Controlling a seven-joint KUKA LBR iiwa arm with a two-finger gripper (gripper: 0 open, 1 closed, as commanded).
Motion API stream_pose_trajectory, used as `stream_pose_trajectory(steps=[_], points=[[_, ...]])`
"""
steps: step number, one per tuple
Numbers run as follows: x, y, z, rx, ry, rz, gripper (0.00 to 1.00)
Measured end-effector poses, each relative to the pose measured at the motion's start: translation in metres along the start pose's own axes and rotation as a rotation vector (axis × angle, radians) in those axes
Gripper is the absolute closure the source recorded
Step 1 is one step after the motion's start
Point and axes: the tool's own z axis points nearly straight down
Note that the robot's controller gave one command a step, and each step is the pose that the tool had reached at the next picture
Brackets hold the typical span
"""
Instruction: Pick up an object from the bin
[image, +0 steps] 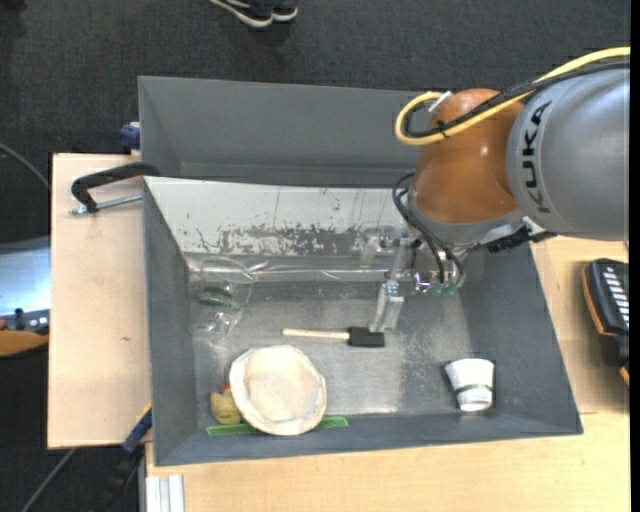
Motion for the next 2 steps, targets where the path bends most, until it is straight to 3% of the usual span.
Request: stream_pose_trajectory(steps=[1, 2], points=[[0.009, 0.021, 0.029, 0.000, 0.008, -0.052, 0.00], [-0.004, 0.034, 0.064, -0.002, -0.002, 0.078, 0.00]])
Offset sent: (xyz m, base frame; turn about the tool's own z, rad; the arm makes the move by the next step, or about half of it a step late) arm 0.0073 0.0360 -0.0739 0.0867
